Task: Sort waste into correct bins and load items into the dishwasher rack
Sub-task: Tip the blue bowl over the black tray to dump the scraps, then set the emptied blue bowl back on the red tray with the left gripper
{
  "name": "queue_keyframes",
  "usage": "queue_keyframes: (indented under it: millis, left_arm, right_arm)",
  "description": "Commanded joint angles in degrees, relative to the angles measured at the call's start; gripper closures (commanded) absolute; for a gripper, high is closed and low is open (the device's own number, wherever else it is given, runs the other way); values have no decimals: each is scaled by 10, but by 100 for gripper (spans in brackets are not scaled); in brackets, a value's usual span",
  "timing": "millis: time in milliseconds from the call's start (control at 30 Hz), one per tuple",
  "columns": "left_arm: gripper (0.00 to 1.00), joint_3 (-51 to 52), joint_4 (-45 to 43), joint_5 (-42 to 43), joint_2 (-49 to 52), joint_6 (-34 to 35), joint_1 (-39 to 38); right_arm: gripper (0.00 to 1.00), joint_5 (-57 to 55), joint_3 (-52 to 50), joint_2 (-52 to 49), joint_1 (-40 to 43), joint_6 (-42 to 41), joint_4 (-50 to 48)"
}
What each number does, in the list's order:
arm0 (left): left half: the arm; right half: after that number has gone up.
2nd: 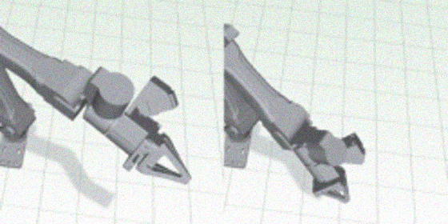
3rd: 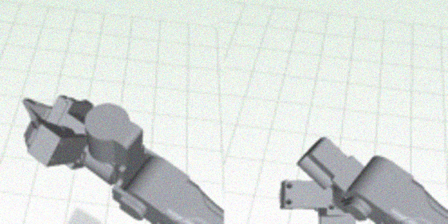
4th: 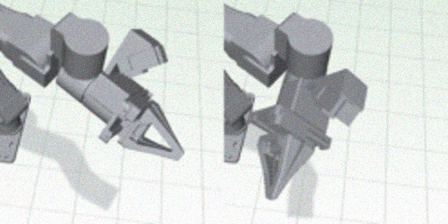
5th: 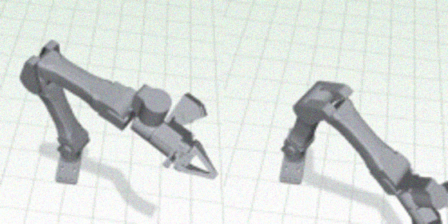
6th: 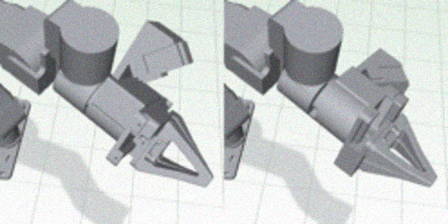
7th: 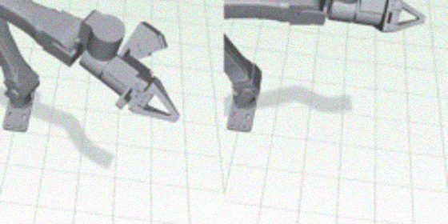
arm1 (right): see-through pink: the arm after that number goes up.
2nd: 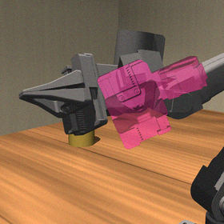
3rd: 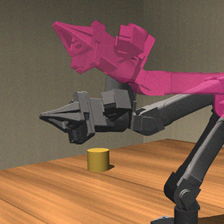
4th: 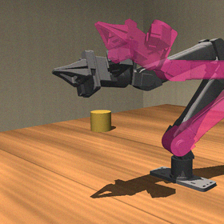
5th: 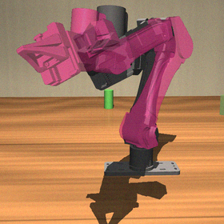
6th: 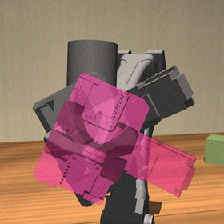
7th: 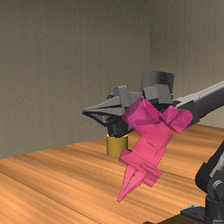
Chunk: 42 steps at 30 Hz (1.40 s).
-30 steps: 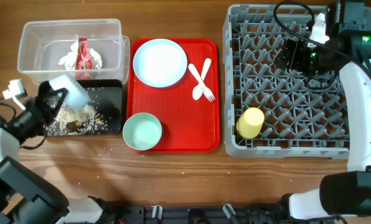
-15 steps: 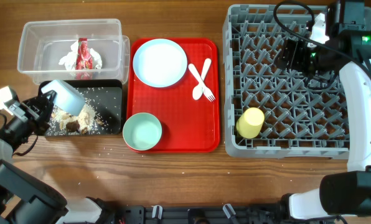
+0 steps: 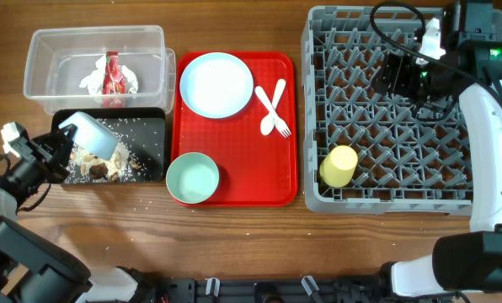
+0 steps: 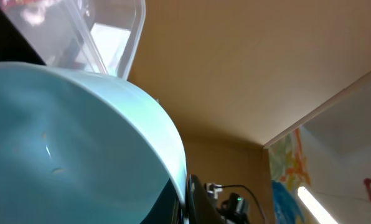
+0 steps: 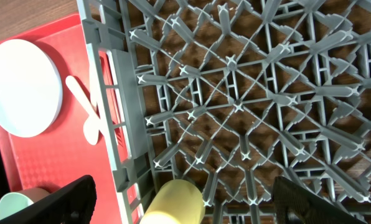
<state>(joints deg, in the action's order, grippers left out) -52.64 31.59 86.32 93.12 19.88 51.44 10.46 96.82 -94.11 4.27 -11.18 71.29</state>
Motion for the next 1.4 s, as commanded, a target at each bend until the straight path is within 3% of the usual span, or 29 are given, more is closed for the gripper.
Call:
queue_keyframes:
  millis: [0, 67, 167, 267, 367, 500, 700, 867, 1167, 1200, 1300, 1367]
  left_arm:
    - [96, 3, 56, -14, -13, -30, -6]
    - [96, 2, 50, -59, -16, -27, -7]
    - [96, -2, 51, -28, -24, -27, -23]
    - [96, -27, 51, -52, -62, -25, -78]
    - [96, -73, 51, -158, -101, 21, -170]
    - [96, -145, 51, -303, -125, 51, -362]
    - [96, -158, 46, -637, -105, 63, -661]
    - [96, -158, 24, -814, -33, 63, -797]
    - [96, -158, 15, -823, 46, 64, -857]
    - [92, -158, 12, -823, 46, 63, -864]
    - [50, -158, 9, -823, 46, 64, -873]
    - [41, -158, 4, -818, 46, 64, -873]
  right_arm:
    - [9, -1, 8, 6, -1, 8, 1]
    - [9, -1, 8, 6, -2, 9, 1]
    - [9, 2, 8, 6, -2, 7, -3]
    - [9, 24, 8, 6, -2, 7, -13]
    - [9, 30, 8, 6, -2, 7, -14]
    - [8, 30, 8, 6, -2, 22, -11]
    - [7, 30, 8, 6, -2, 22, -10]
    - [7, 30, 8, 6, -2, 22, -10]
    - [7, 30, 8, 6, -2, 22, -3]
    - [7, 30, 8, 6, -2, 22, -3]
    - [6, 30, 8, 6, -2, 22, -3]
    - [6, 33, 8, 6, -2, 22, -7]
